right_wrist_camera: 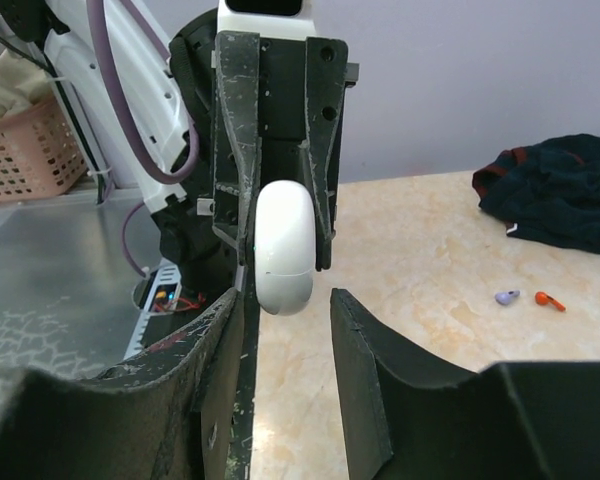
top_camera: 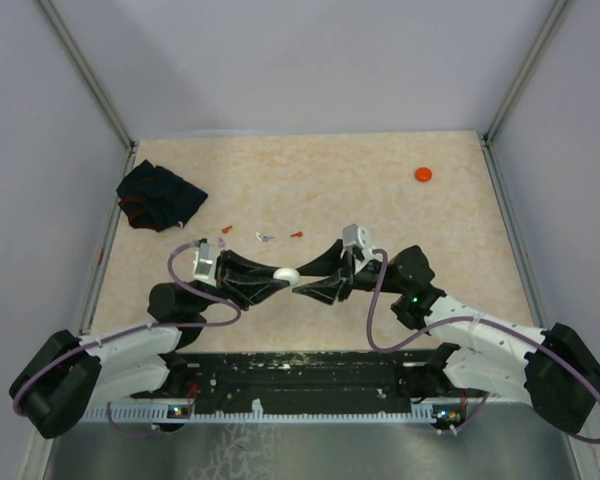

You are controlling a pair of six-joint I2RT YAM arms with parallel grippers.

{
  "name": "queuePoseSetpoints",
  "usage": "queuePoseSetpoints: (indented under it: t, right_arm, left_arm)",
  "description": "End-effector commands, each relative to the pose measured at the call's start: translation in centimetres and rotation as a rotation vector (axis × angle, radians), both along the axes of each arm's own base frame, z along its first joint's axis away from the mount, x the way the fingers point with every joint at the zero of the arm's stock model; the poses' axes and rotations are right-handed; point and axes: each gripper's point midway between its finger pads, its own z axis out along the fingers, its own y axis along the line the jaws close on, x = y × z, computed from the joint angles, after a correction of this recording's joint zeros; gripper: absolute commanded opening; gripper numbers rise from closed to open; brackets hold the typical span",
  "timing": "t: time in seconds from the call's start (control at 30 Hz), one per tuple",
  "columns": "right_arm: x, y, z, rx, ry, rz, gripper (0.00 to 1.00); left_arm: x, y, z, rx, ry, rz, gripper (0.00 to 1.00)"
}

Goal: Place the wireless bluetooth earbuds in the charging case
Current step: Open the charging case.

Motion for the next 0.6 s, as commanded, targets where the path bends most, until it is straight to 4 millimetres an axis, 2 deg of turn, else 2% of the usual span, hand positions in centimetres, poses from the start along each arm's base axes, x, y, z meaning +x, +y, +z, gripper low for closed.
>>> queuePoseSetpoints:
  t: [0.0, 0.4, 0.57]
  right_arm:
    - [-0.4, 0.2, 2.7, 0.054, -0.056, 0.041, 0.39]
    - [-0.6, 0.4, 3.3, 0.077, -0.055, 0.065, 0.33]
    - [-0.8, 0.4, 3.5, 0.083, -0.054, 0.074, 0.28]
  left_arm:
    - [-0.8, 0.1, 2.2, -0.055, -0.075, -0.023, 0.0]
    - [-0.7, -0.6, 1.6, -0.015, -0.086, -0.041, 0.0]
    - [-0.5, -0.9, 1.2, 0.005, -0.087, -0.037, 0.0]
